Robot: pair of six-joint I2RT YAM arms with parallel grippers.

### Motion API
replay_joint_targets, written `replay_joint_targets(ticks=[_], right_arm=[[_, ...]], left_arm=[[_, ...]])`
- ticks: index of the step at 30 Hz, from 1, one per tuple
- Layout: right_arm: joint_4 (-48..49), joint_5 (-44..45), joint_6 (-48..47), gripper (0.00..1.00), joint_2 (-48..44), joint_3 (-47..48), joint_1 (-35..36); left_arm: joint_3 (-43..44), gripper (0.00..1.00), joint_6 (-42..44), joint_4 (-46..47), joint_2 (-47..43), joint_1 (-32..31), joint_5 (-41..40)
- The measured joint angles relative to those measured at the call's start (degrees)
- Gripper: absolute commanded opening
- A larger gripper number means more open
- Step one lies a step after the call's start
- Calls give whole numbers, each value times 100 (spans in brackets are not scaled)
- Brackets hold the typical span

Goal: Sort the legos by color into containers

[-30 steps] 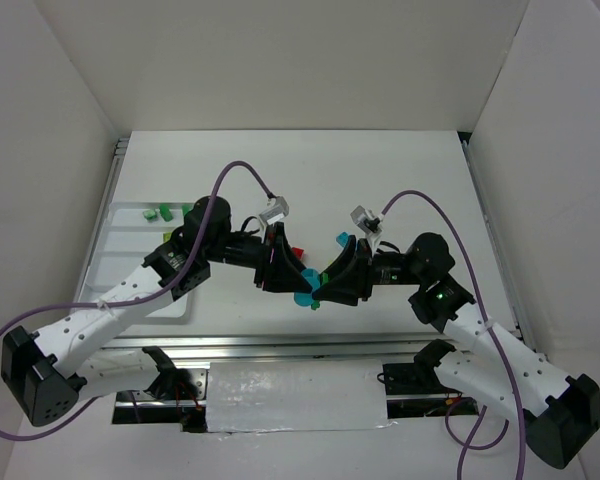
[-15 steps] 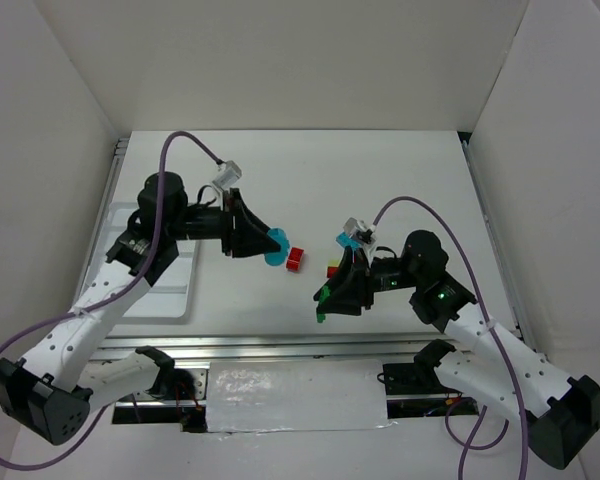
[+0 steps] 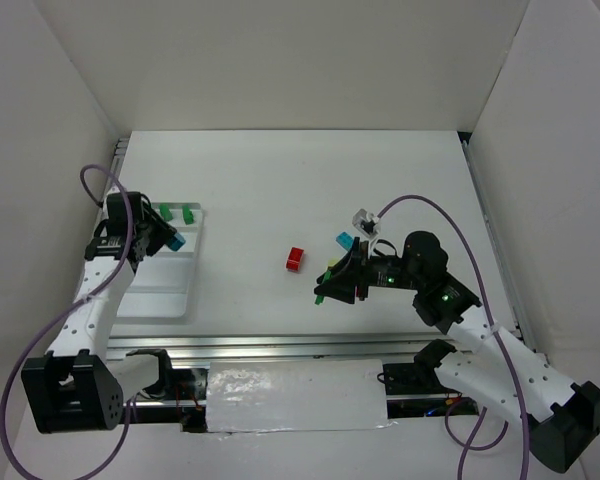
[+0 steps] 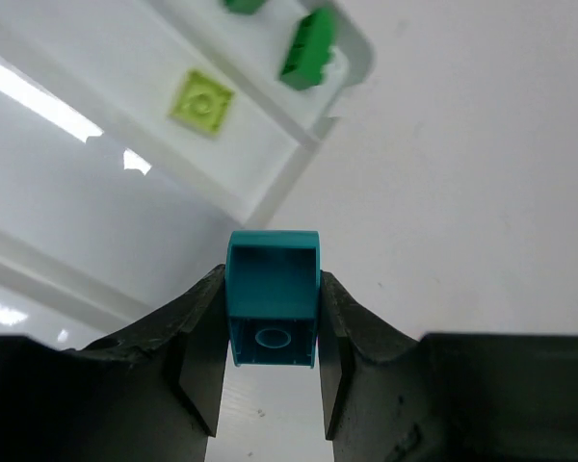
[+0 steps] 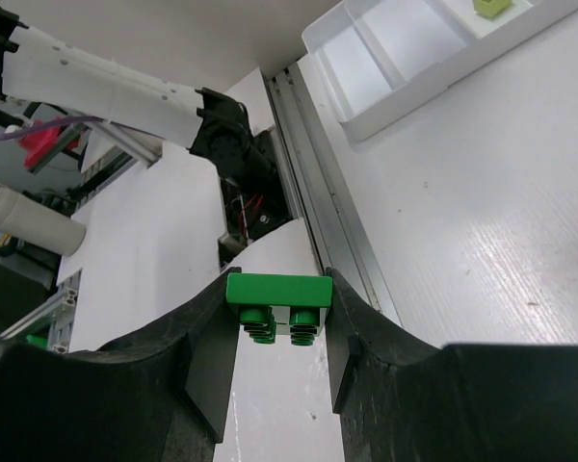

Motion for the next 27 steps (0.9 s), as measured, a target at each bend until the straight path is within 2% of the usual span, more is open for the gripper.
replay_joint_targets(ticks=[8,12,15,21,22,25,26,27], right_arm=[[-111,127,-9,0,-221,0,0],[-129,125,-20,0,-216,-7,0],[-122,120,-17,0,-212,-7,0],[-122,103,-20,0,-157,-7,0],[-122,103,-20,0,-151,-7,0],[-120,87,-20,0,-118,-7,0],[-118,79,-20,0,-98,-7,0],[-118,76,-20,0,-81,-7,0]], left_arm=[[-852,0,-1108,59,109,33,-1226],[-1008,0,-1344,199,308,55,-1497],[-1137,6,-1349,363,483,160,-1502],[-1222,45,-1349,509,702,334,-1484],[-1241,59,-1346,544,702,348,-1480],[-1268,84,-1333,619,702,382,-1429],[-1268,97,-1335,636,708,398,-1416],[-1266,100,-1335,638,723,409,-1399]])
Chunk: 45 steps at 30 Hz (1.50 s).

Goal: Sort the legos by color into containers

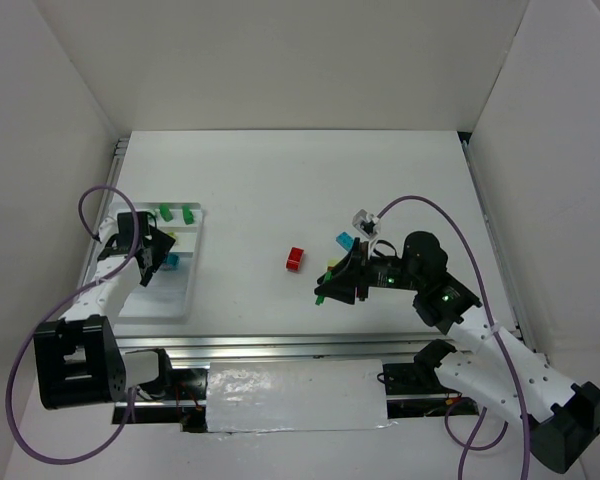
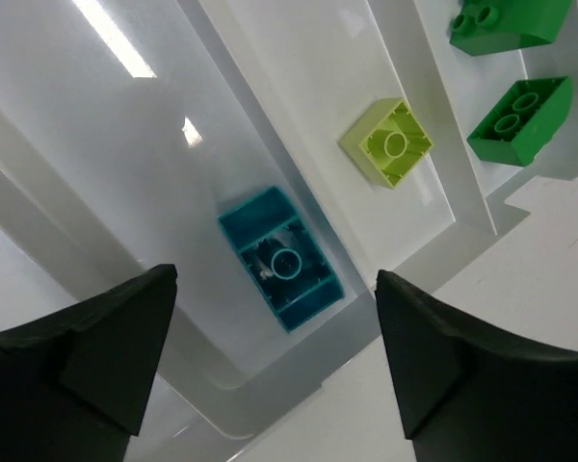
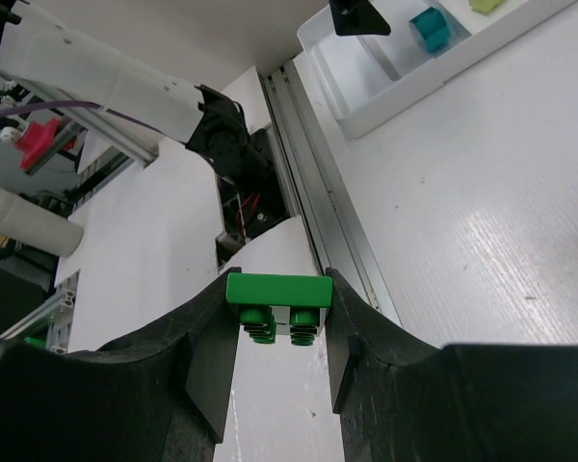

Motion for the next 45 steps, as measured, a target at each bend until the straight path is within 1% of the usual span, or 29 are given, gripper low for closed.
replay_joint_targets(ticks=[4,7,10,14,16,18,21,23,25,26,30,33,35,41,44,45], right_arm=[[4,-2,4,0,68,0,0],[24,39,61,3,105,0,0],[94,284,251,1,162,0,0],[328,643,638,0,313,0,-2],[452,748,824,0,361,0,-2],[634,822,1051,0,365,0,-7],[984,774,1300,0,369,0,-7],[1196,662,1458,0,378,0,-7],[1355,584,1578,0,378,0,-7],[1427,553,1628,0,372,0,-7],[1718,358,1777,0,310,-7,-7],[1917,208,1834,0,208,-26,-7],[2033,170,1840,0,164,-28,-15],[2214,-61,1843,1,138,-37,-37],[2295,-223,1864,1,201,-63,-37],[2306,-278,1871,1,214,-74,-37]], left_arm=[[33,99,11,-70,81,28,81],[101,100,61,-151,-17,35,225],[107,100,321,-81,-461,31,695],[109,100,835,492,-1456,-262,1862],[181,100,1161,828,-1781,-581,2627],[339,100,1484,1172,-1860,-1038,3536],[509,99,1845,1725,-1700,-1926,4798],[496,100,1932,2140,-1563,-2535,5541],[431,99,1906,2671,-1403,-3108,6199],[374,99,1873,2938,-1349,-3421,6400],[319,99,1856,3545,-1259,-4623,6760],[426,100,1993,3709,-1156,-5171,6832],[560,98,2020,3707,-1016,-5309,6863],[734,95,2085,3762,-605,-5340,6749],[809,91,2116,3733,-573,-5340,6636],[863,85,2127,3722,-570,-5342,6601]])
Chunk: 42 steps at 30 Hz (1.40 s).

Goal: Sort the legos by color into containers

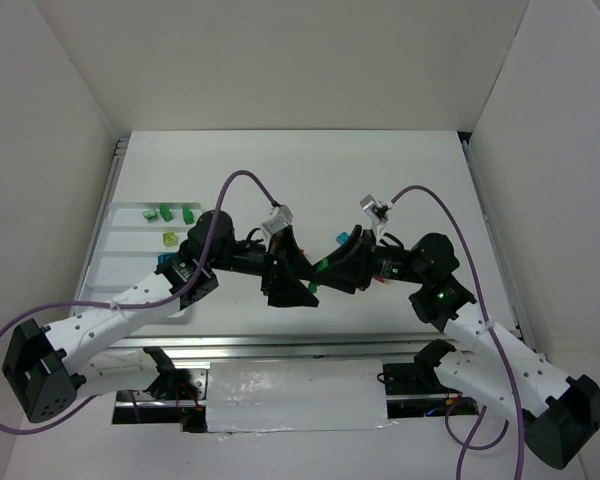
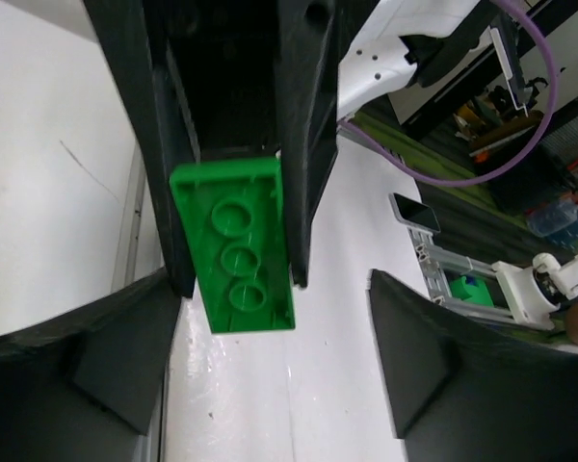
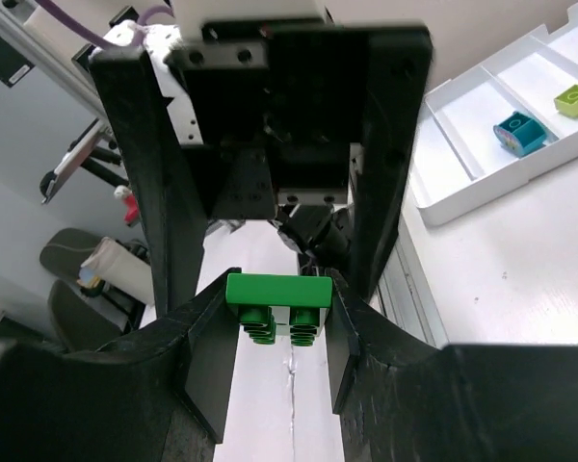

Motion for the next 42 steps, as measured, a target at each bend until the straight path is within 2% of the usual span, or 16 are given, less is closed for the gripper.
replay_joint_targets(ticks=[2,3,4,5,6,10,11,12,13,16,17,18,20,34,42], right_arm=[[9,-39,13,2,9,-22,0],[66,-46,31,2,4,-33,0],[114,-96,61,3,-22,-33,0],[122,-61,13,5,-63,-33,20],[92,-44,11,6,-96,-46,9],[94,-24,15,6,-116,-57,2],[94,-17,17,6,-122,-57,2],[94,-13,20,6,-129,-57,0],[94,-2,20,7,-129,-57,-4],[94,11,15,30,-136,-57,-7],[94,13,15,65,-144,-63,-7],[94,22,20,82,-153,-68,-7],[146,-52,125,100,-208,-76,17],[-74,345,11,100,-446,-138,81],[-452,1248,61,100,-664,-138,216]], left_arm=[[133,72,2,-2,24,2,-15],[179,56,2,-22,42,4,-39],[197,46,13,-39,74,9,-90],[201,30,-7,-22,122,26,-31],[205,26,-2,9,149,28,-42],[210,25,-66,153,221,52,90],[210,21,-94,199,240,61,122],[208,6,-140,256,258,63,146],[208,0,-168,304,275,72,173],[208,0,-177,339,280,74,190],[208,0,-173,337,280,74,186],[208,0,-160,313,280,74,179],[205,0,2,81,282,122,-15],[260,0,9,9,352,94,-192],[260,0,0,37,363,92,-413]])
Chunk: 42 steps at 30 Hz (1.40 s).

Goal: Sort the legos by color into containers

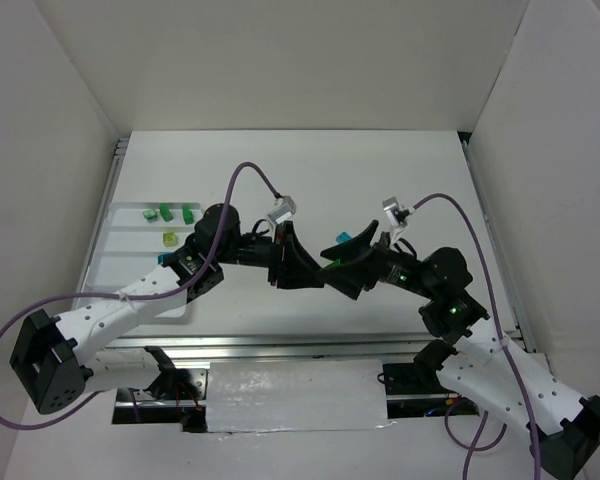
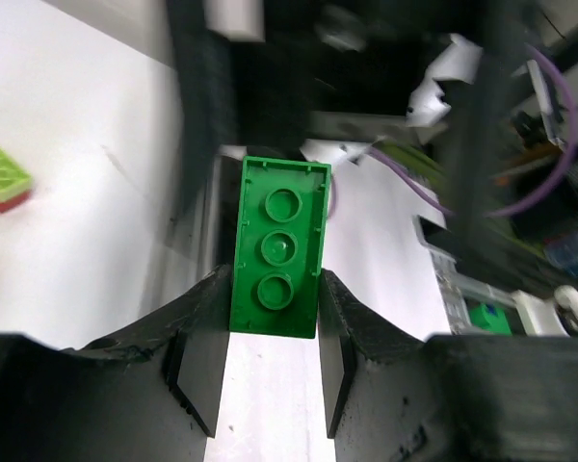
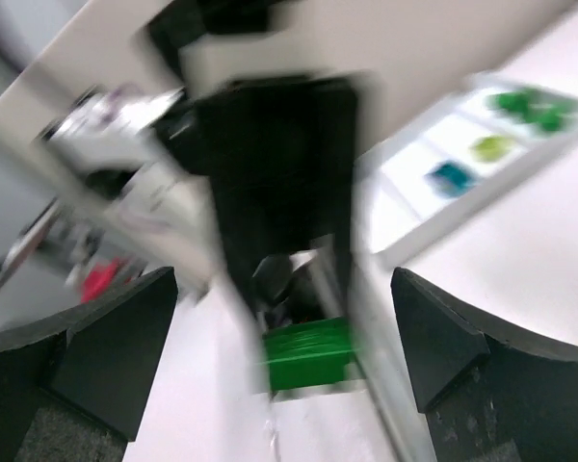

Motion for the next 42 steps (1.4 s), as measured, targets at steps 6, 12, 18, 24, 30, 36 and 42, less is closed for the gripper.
replay_joint_targets(ticks=[6,12,18,24,30,36,42], right_arm=[[-557,1600,-94,100,-13,-22,-149],[-763,2234,-133,100,0,-37,-175],[-811,2680,-116,100,-170,-214,-236],[-1069,2747,-122,100,-516,-232,-234],[-1283,2702,-188,100,-542,-234,-234],[-1641,2645,-310,100,-599,-234,-234],[-1670,2583,-361,100,-713,-269,-236]], left_arm=[[2,0,-37,35,9,-31,240],[59,0,7,-39,-11,-48,225],[555,0,146,-1353,-7,824,-243],[1602,0,15,-3023,638,3161,-2664],[1895,0,-804,-3932,1611,5018,-4666],[2850,0,-1261,-4555,3045,5796,-5396],[3805,4,-1355,-4767,3950,6113,-5641]])
